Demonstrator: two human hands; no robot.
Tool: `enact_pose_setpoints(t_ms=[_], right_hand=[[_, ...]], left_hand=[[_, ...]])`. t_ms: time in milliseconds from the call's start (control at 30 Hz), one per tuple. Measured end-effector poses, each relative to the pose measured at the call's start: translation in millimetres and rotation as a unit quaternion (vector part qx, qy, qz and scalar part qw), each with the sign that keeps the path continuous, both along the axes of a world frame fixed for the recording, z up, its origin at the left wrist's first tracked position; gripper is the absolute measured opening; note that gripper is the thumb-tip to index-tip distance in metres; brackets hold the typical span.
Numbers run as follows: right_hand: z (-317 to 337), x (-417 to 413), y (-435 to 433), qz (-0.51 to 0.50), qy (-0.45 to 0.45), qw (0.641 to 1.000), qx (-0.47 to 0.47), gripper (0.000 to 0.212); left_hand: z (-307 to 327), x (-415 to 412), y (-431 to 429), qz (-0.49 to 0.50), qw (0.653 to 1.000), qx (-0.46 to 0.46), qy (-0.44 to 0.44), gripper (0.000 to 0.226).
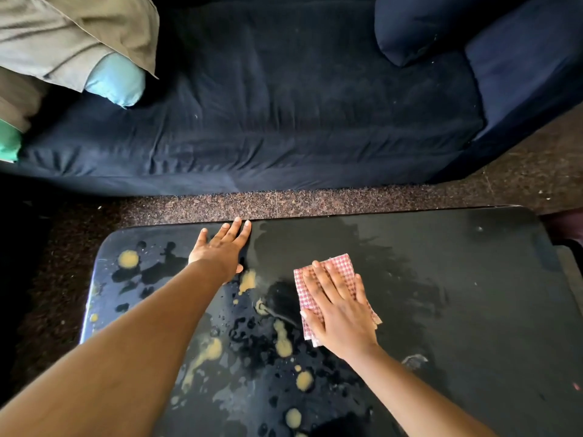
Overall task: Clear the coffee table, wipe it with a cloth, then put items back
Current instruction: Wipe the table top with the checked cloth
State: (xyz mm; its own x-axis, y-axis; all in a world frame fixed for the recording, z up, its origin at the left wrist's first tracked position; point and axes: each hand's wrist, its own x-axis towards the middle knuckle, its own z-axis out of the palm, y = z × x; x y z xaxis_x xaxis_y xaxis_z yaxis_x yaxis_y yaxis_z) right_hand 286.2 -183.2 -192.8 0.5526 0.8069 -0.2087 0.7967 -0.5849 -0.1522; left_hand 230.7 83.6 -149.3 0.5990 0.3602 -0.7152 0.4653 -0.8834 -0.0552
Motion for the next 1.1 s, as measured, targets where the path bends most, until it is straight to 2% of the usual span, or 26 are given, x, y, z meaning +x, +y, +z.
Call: enact_pose_setpoints(t_ms=[100,267,433,500,633,733,833,900,1033,1100], right_hand=[[0,-14,26,-0.015,0.002,1.0,0.001,0.07],[1,-26,77,0.041,0.033,0.999,0.003,0.067],[2,-15,35,-0.002,-0.007,1.0,-0.013,0.068],[0,-15,17,-0.019,-0.016,1.0,-0.018,0.071],[-4,-33,32,-0.045,0.005,0.999,0.008,0.079],[-2,-57,62,0.011,0.023,0.999,0.024,0.075],[-2,-47,53,0.028,-0.001,0.999,0.018,0.064],[-4,-30,30,0.002,-0.017,1.0,0.006,0.064],[-2,-33,25,-0.115,-0.016,0.993,-0.005,0.065],[1,-54,44,-0.113,0.005,0.994,0.008,0.064]], left_hand=[[-1,1,-1,-0.004,1.0,-0.004,0.001,0.088],[-1,2,0,0.001,1.0,-0.004,0.0,0.087],[2,2,0,-0.007,1.0,0.001,0.0,0.087],[6,-1,-4,-0.001,1.0,0.011,-0.029,0.085],[18,-35,-36,0.036,0.993,0.03,-0.106,0.084],[21,-78,-64,0.094,0.993,0.01,-0.075,0.09],[21,-101,-91,0.124,0.99,-0.013,-0.07,0.095],[20,-104,-108,0.114,0.99,-0.022,-0.077,0.097],[13,-109,-116,0.109,0.991,-0.016,-0.077,0.103],[12,-109,-116,0.107,0.991,-0.013,-0.079,0.104]])
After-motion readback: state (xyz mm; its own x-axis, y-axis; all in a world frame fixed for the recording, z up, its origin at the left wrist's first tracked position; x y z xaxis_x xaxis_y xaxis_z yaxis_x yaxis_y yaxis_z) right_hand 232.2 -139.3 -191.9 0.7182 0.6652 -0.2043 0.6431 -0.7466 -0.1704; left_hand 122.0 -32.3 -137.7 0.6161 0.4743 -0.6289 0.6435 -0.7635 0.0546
